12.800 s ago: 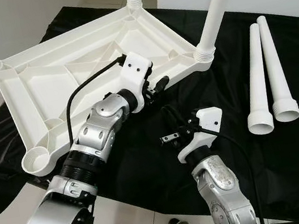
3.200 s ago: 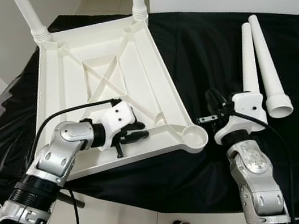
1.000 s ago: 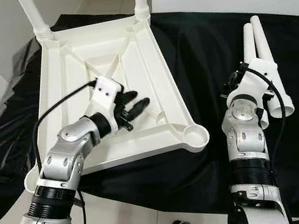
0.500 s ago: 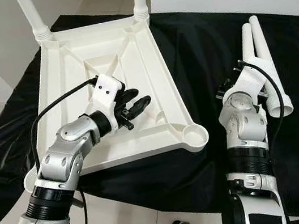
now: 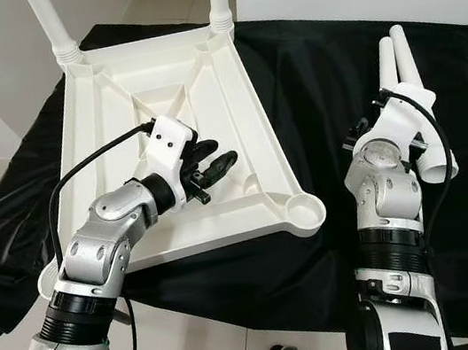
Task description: Building children table
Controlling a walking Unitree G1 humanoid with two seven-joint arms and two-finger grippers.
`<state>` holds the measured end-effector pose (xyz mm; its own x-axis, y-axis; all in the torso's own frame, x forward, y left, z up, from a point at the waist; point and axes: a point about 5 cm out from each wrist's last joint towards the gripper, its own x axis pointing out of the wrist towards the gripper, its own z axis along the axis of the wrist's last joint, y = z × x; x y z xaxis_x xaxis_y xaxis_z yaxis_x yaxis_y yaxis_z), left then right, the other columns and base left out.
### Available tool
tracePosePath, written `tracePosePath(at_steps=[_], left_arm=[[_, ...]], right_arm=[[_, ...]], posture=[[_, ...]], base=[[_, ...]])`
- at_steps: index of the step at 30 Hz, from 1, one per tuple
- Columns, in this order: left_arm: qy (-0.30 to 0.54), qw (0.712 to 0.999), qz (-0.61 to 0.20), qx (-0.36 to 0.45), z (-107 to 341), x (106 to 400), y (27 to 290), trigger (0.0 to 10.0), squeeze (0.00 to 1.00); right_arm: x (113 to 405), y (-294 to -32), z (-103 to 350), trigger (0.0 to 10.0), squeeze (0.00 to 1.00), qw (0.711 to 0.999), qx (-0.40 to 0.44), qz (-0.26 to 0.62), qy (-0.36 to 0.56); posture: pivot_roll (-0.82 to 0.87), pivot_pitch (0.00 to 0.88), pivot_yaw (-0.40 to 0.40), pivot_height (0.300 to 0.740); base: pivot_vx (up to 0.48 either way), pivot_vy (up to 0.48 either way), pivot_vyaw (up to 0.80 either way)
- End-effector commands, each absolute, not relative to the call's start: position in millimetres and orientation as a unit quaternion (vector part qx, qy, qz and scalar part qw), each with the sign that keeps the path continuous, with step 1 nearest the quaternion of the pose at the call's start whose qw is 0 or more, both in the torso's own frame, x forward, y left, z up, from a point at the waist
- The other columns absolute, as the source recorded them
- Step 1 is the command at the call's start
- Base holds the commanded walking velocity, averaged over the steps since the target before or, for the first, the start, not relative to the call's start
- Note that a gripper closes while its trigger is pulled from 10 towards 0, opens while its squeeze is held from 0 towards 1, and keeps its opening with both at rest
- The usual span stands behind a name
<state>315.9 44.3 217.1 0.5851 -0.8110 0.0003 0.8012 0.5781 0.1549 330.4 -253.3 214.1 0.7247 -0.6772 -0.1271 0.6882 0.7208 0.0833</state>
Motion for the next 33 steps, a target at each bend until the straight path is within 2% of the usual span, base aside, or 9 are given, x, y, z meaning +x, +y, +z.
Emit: tracePosePath(at_steps=[1,5,8,12,23,33], left_arm=[[-0.031,0.891,-0.448,0.068,214.3,314.2,45.0,10.0,0.00],[-0.030,0.891,-0.448,0.068,214.2,313.7,44.5,10.0,0.00],[-0.030,0.892,-0.447,0.067,214.8,314.0,44.8,10.0,0.00],[-0.031,0.893,-0.445,0.067,215.6,314.3,45.4,10.0,0.00],[-0.030,0.895,-0.441,0.065,215.3,314.3,46.5,10.0,0.00],[-0.032,0.895,-0.440,0.064,216.4,314.1,46.7,10.0,0.00]], right_arm=[[327.4,-259.1,212.7,10.0,0.00,0.918,0.062,-0.388,0.050],[326.4,-260.4,207.8,10.0,0.00,0.915,0.065,-0.392,0.067],[327.2,-258.8,198.6,10.0,0.00,0.915,0.063,-0.382,0.113],[329.5,-252.0,191.3,10.0,0.00,0.924,0.063,-0.348,0.141],[330.3,-245.4,186.9,10.0,0.00,0.930,0.069,-0.326,0.157],[328.4,-245.7,179.0,10.0,0.00,0.923,0.103,-0.310,0.205]], posture=[[0.01,0.138,-0.013,0.740],[0.01,0.141,-0.013,0.740],[0.00,0.147,-0.012,0.740],[0.00,0.153,-0.011,0.740],[0.01,0.157,-0.013,0.740],[0.01,0.162,-0.011,0.740]], base=[[0.000,0.000,0.00],[0.000,0.000,0.00],[0.000,0.000,0.00],[0.000,0.000,0.00],[0.000,0.000,0.00],[0.000,0.000,0.00]])
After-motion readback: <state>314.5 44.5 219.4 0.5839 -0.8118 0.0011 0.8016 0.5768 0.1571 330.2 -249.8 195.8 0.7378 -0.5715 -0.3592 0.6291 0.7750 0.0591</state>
